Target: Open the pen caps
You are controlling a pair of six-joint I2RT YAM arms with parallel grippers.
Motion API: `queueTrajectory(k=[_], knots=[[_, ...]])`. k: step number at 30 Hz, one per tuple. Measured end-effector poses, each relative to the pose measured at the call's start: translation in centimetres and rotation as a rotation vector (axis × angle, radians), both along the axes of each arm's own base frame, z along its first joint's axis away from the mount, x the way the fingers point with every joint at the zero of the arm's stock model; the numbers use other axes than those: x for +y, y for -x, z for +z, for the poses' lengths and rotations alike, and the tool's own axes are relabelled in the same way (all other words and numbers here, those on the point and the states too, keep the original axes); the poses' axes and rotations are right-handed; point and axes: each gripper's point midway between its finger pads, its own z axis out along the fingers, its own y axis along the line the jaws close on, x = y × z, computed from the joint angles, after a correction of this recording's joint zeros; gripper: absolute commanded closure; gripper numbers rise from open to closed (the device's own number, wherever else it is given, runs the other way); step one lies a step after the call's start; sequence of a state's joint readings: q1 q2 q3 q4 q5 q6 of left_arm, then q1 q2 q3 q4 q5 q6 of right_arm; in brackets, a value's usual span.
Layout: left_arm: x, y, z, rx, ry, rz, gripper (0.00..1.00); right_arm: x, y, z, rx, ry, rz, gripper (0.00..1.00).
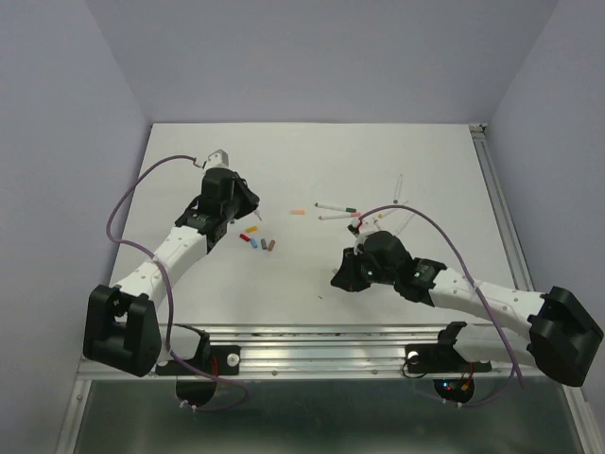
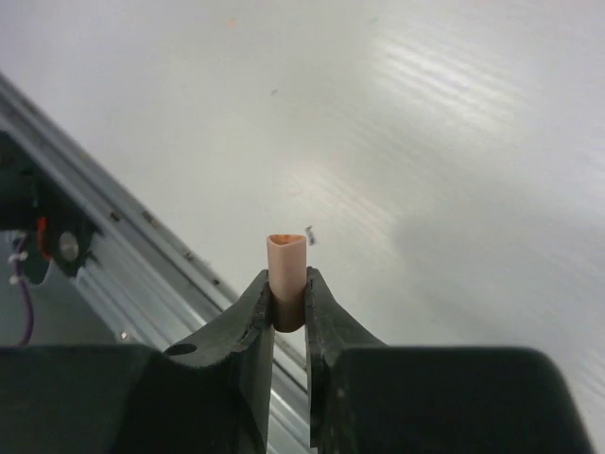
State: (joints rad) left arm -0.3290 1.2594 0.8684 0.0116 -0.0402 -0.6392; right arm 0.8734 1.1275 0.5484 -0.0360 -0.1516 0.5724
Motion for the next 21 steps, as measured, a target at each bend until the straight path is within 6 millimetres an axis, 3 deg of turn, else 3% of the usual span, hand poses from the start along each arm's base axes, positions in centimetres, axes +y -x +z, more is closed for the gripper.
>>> queueTrajectory(k=[6, 8, 10, 15, 21], knots=[[-0.3, 1.3, -6.6, 0.204, -0.086, -0.075, 1.0, -4.0, -6.6, 0.0, -0.025, 0.138, -0.273, 0.97], [-0.5, 1.4, -7.7, 0.24, -0.099, -0.089, 1.0, -5.5, -8.5, -0.1, -0.033, 0.184, -0.355, 0.97], [-0.6, 1.4, -8.3, 0.263, -0.111, -0.101, 1.0, -7.3, -9.9, -0.8, -0.026, 0.241, -0.433, 0.97], [-1.2, -0.5, -7.8, 0.251, -0.128, -0.12, 1.0, -11.1, -11.7, -3.3, 0.013, 0.386, -0.563, 0.93], [-2.1, -1.5, -8.4, 0.26, -0.149, -0.15, 1.0, -12.6, -12.9, -3.9, 0.025, 0.45, -0.619, 0.95]])
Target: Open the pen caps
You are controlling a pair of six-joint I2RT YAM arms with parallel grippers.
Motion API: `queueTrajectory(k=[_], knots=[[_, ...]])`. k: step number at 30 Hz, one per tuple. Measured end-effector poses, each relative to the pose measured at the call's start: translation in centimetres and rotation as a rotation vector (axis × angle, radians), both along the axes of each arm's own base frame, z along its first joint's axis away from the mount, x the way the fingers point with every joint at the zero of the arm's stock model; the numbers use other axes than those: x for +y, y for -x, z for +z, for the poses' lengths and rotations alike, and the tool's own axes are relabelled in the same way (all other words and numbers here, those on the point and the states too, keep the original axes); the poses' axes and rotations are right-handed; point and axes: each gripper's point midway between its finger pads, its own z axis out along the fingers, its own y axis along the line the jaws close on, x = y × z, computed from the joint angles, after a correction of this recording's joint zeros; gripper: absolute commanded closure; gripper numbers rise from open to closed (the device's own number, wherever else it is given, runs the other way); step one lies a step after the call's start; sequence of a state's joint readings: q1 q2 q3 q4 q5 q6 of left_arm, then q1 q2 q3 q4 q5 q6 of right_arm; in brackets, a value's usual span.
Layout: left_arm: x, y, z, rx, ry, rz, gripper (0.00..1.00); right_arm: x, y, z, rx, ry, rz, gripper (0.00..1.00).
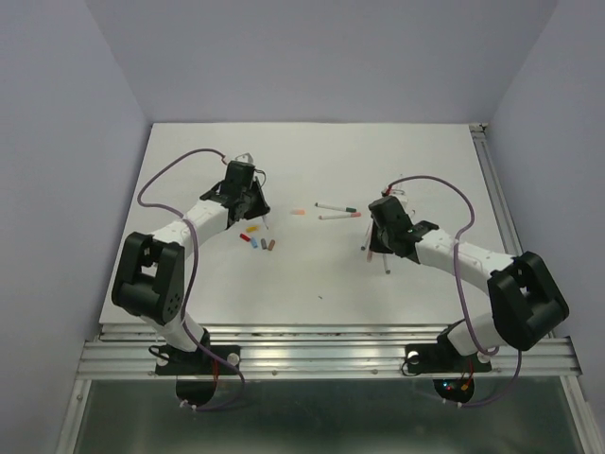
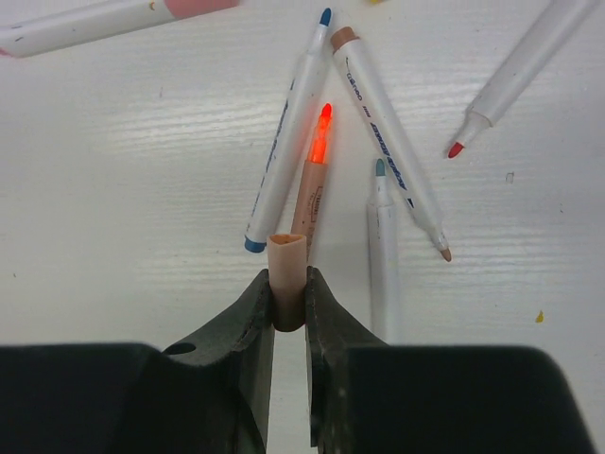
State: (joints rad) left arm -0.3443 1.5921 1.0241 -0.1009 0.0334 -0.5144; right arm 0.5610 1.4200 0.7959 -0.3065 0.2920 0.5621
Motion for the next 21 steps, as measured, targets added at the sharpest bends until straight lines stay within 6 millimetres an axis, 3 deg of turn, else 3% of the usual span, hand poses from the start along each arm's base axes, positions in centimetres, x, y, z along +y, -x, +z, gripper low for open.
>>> queueTrajectory(k=[5, 9, 12, 14, 15, 18, 21], knots=[[-1.5, 0.4, 0.1, 0.001, 0.0, -0.043, 1.0, 0.4, -0.6, 0.4, -0.008, 0.0, 0.02, 0.95], [-3.9, 0.9, 0.8, -0.017, 0.017, -0.091, 1.0, 0.6, -0.9, 0.9, -0.018, -0.006, 0.026, 0.95], [-7.8, 2.1, 1.1, -0.023, 0.035, -0.162, 1.0, 0.6, -1.1, 1.6, -0.037, -0.011, 0.017, 0.95], [-11.5, 3.1, 1.2, -0.024, 0.059, -0.236, 1.0, 0.4, -1.3, 2.7, -0.07, -0.023, 0.005, 0.95], [-13.8, 3.6, 1.1, -0.021, 0.076, -0.28, 1.0, 0.3, -1.4, 3.8, -0.101, -0.036, -0.005, 0.95], [-18.1, 5.4, 0.3, 0.0, 0.099, -0.366, 0.96, 0.0, -1.6, 6.3, -0.172, -0.067, -0.028, 0.94], [-20.8, 6.4, -0.5, 0.024, 0.108, -0.409, 0.93, -0.4, -1.7, 8.2, -0.227, -0.092, -0.048, 0.94]])
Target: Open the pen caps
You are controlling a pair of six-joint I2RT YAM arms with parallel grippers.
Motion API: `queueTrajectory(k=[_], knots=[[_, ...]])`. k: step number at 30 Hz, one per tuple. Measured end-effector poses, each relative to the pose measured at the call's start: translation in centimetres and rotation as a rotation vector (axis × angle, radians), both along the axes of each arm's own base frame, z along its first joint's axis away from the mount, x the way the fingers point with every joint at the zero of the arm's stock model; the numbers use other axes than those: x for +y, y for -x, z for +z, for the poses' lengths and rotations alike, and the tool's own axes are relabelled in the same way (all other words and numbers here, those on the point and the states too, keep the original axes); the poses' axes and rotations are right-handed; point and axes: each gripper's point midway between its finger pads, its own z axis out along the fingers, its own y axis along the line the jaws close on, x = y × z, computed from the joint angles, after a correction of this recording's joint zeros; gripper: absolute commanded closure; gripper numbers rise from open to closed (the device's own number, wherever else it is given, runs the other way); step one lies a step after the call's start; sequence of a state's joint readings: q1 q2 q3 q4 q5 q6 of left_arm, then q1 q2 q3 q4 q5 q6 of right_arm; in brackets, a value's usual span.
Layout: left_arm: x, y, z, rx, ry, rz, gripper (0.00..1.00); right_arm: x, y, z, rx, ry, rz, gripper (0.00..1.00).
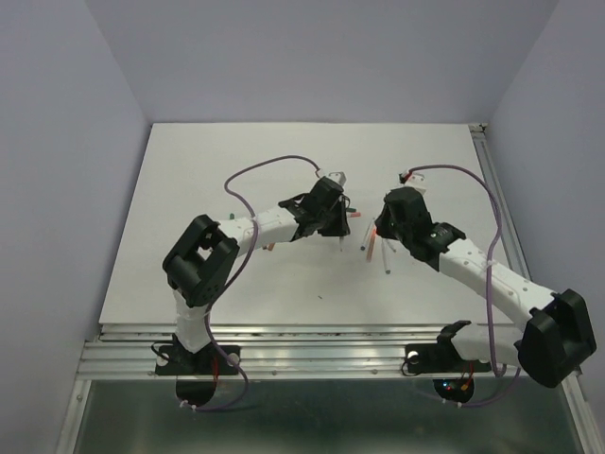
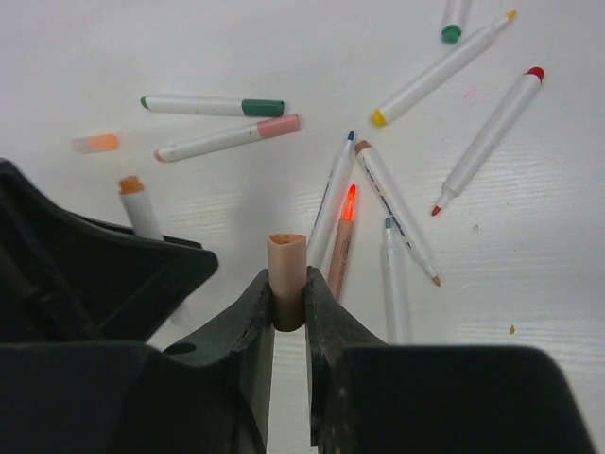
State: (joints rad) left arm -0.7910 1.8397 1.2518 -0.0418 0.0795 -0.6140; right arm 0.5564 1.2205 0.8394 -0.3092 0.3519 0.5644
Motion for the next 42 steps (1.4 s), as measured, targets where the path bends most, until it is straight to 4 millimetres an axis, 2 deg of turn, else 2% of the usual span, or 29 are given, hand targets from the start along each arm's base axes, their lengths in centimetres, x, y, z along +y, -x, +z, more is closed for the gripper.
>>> queueTrajectory(k=[4, 6, 9, 10, 13, 16, 20, 26, 29, 33, 34, 36, 37, 39, 42], knots=[[-3.3, 0.9, -1.0, 0.023, 0.009, -0.047, 0.83, -0.4, 0.0, 1.5, -0.043, -0.021, -0.02, 0.94], [-4.4, 1.3, -1.6, 0.034, 0.007, -0.068, 0.78, -0.5, 0.1, 2.1, -0.059, -0.028, -0.024, 0.94], [-5.4, 2.0, -2.4, 0.049, 0.001, -0.086, 0.65, -0.7, 0.2, 2.4, -0.069, -0.03, -0.029, 0.94], [-5.5, 2.3, -2.6, 0.053, -0.001, -0.091, 0.6, -0.8, 0.2, 2.4, -0.069, -0.028, -0.032, 0.94], [-5.7, 2.8, -2.7, 0.062, -0.003, -0.098, 0.52, -0.9, 0.2, 2.4, -0.07, -0.024, -0.036, 0.94], [-6.0, 2.9, -2.6, 0.059, 0.0, -0.104, 0.5, -1.1, 0.5, 2.0, -0.066, -0.018, -0.04, 0.94], [-6.3, 3.1, -2.4, 0.056, 0.004, -0.112, 0.32, -1.3, 0.7, 1.8, -0.057, -0.011, -0.042, 0.94], [-6.3, 3.3, -1.9, 0.048, 0.007, -0.126, 0.25, -1.5, 0.9, 2.7, -0.079, -0.025, -0.042, 0.94], [-6.1, 3.1, -0.4, 0.022, 0.015, -0.119, 0.22, -1.5, 1.0, 3.1, -0.088, -0.033, -0.039, 0.94], [-4.4, 2.4, 3.7, -0.057, 0.038, -0.063, 0.18, -1.3, 1.3, 3.3, -0.086, -0.044, -0.025, 0.93], [-3.3, 2.3, 5.5, -0.087, 0.053, -0.039, 0.13, -1.2, 1.4, 3.4, -0.087, -0.048, -0.019, 0.93], [-1.4, 1.8, 8.0, -0.131, 0.079, 0.005, 0.09, -1.0, 1.6, 3.6, -0.087, -0.053, 0.004, 0.94], [0.4, 1.4, 9.3, -0.155, 0.088, 0.048, 0.01, -0.9, 1.7, 3.6, -0.086, -0.054, 0.014, 0.95], [3.4, 0.4, 11.0, -0.196, 0.103, 0.127, 0.01, -0.5, 1.8, 3.3, -0.073, -0.053, 0.04, 0.96], [10.2, -0.7, 12.3, -0.245, 0.098, 0.293, 0.01, 0.6, 1.8, 1.9, -0.026, -0.05, 0.093, 0.97]])
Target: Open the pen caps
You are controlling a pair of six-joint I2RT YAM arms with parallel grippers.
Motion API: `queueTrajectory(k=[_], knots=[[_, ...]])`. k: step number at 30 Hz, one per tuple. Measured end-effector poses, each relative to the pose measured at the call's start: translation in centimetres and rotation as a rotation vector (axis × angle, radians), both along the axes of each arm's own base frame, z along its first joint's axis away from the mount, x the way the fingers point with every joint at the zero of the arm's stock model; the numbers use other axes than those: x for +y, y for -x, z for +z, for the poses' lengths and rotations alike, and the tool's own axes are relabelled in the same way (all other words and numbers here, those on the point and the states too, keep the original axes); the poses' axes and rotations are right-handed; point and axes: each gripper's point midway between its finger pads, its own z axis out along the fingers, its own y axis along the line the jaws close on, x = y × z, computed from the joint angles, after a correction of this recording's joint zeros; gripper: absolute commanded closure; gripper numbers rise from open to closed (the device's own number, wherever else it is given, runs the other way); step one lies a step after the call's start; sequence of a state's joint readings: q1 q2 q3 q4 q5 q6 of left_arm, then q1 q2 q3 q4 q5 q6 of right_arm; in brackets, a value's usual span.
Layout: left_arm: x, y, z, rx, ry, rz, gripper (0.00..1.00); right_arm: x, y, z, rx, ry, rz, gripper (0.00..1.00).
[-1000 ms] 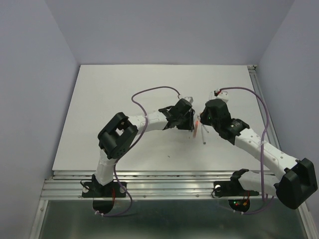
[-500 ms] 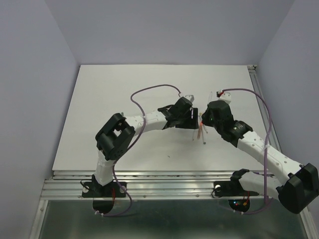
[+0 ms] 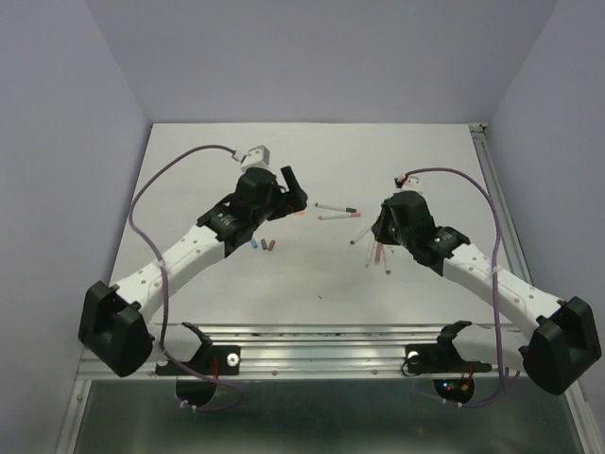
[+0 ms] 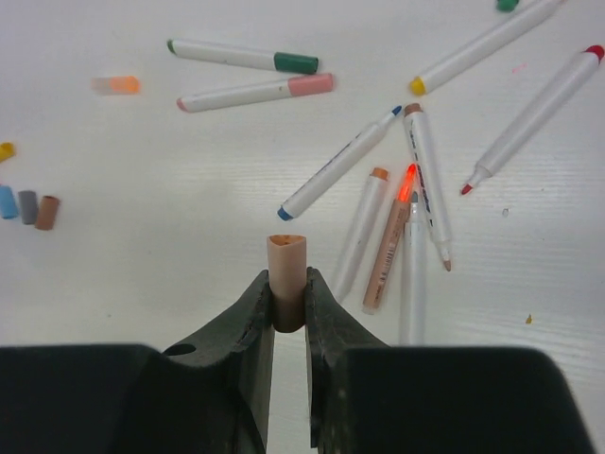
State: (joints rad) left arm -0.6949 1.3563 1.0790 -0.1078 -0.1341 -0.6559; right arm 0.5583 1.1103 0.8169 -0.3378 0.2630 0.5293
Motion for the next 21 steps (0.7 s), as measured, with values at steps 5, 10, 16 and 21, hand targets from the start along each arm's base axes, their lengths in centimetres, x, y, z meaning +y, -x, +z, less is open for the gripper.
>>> queueTrajectory(k=[5, 10, 16, 21], knots=[[9.2, 1.2, -0.9, 0.007, -0.045, 0.246, 0.01, 4.8, 1.1, -5.2, 0.139, 0.091, 0.158, 0.97], [13.2, 3.7, -1.7, 0.019, -0.07, 0.359, 0.01, 13.7, 0.9, -8.5, 0.21, 0.123, 0.371, 0.97], [14.9, 5.0, -1.5, -0.002, -0.047, 0.412, 0.01, 21.1, -2.9, -10.7, 0.21, 0.138, 0.453, 0.95], [15.2, 5.0, -2.4, 0.018, -0.069, 0.424, 0.01, 24.7, -6.2, -11.1, 0.169, 0.15, 0.454, 0.84]])
